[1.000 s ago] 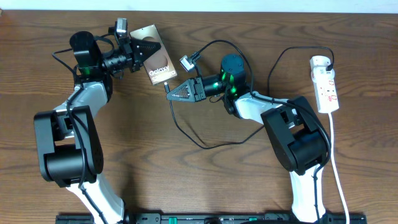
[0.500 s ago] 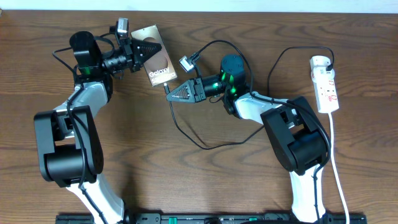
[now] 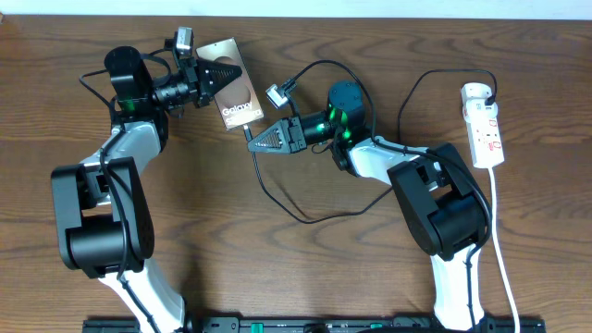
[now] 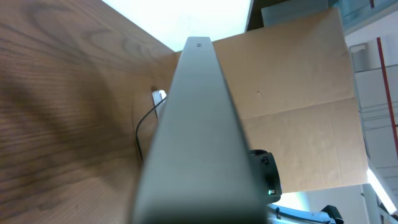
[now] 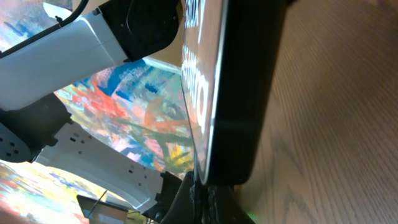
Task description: Plug charger to phone and switch on socket
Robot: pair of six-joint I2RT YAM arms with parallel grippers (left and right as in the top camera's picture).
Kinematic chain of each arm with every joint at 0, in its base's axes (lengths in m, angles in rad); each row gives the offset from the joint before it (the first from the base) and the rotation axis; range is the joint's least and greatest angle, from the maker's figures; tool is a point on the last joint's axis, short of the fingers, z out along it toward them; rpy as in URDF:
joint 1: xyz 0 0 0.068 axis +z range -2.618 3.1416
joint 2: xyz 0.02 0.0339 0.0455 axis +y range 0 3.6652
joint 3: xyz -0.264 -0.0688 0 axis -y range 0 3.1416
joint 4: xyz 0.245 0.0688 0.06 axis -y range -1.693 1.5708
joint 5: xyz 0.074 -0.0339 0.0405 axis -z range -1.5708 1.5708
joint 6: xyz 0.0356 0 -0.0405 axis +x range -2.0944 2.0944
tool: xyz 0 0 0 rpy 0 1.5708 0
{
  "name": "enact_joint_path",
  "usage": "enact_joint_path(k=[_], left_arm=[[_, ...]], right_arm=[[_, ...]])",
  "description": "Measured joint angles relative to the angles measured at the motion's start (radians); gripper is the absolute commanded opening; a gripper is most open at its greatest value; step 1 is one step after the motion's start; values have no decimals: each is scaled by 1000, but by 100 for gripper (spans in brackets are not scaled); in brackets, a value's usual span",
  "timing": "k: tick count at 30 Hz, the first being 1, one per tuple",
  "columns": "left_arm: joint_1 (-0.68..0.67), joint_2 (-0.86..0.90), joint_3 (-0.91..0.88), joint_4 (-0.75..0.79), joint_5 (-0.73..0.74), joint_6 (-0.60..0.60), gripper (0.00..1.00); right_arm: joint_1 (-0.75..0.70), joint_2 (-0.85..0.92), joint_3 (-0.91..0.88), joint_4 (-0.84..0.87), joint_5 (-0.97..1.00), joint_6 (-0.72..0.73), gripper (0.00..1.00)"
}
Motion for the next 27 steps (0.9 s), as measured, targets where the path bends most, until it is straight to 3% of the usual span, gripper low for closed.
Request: enact_joint_path(k=[27], left_arm=[[0,0,0,23,46,24,7]], right_arm=[[0,0,0,6,-26,0,1]])
